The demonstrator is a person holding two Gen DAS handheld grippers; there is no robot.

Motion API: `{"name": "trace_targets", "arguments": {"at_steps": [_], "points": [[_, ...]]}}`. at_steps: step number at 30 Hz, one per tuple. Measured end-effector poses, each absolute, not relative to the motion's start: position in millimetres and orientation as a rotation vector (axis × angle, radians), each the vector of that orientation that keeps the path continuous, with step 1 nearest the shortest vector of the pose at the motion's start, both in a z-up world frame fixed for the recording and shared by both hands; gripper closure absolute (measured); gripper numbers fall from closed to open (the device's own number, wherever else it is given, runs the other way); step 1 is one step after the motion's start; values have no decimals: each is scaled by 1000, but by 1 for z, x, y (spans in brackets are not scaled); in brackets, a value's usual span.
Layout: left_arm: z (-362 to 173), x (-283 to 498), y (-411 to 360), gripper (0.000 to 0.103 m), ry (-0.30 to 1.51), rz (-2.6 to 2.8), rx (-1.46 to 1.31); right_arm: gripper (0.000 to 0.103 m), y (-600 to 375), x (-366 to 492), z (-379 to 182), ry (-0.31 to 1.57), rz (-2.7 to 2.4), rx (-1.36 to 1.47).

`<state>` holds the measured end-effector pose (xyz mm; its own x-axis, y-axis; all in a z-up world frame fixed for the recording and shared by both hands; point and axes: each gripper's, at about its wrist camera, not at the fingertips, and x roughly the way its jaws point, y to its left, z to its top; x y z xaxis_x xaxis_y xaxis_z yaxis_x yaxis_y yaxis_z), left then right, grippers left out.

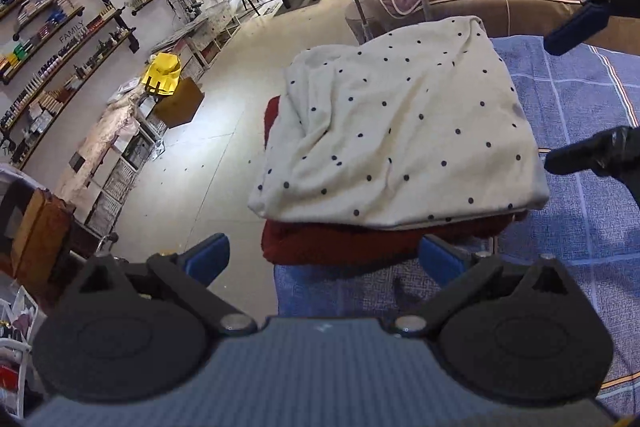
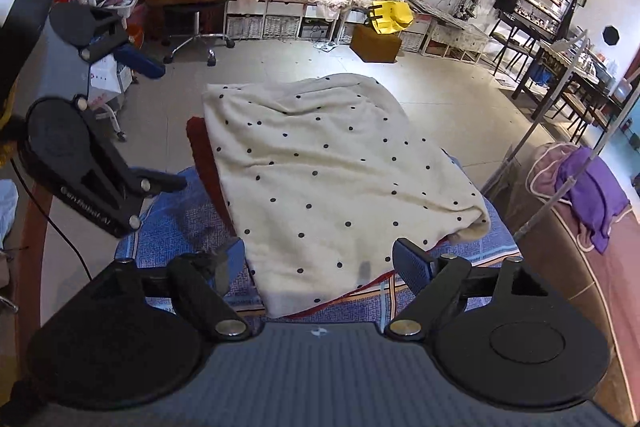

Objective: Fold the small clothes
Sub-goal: 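Open both grippers and withdraw from the shirt on the stack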

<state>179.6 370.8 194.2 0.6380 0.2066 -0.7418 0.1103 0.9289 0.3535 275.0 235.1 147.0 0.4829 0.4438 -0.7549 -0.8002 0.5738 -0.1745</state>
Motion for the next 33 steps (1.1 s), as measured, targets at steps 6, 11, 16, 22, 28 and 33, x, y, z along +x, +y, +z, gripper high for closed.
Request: {"name": "trace_targets", "arguments": {"at_steps": [6, 11, 16, 22, 28, 33], "points": [[188, 187, 367, 0, 942, 45, 399, 0, 240, 277, 134, 780, 785, -595], [184, 190, 365, 0, 962, 57, 402, 0, 240, 279, 134, 791, 757, -583], [187, 191, 361, 0, 943, 62, 423, 0, 243, 276, 135, 789, 761, -609], [189, 191, 356, 0, 933, 51, 439, 0, 242, 276, 133, 795, 754, -600], [191, 195, 359, 0, 944, 56, 428, 0, 241, 276, 134, 797, 755, -595], [192, 193, 359, 0, 934, 41, 430, 0, 242, 276, 134, 800, 749, -597]]}}
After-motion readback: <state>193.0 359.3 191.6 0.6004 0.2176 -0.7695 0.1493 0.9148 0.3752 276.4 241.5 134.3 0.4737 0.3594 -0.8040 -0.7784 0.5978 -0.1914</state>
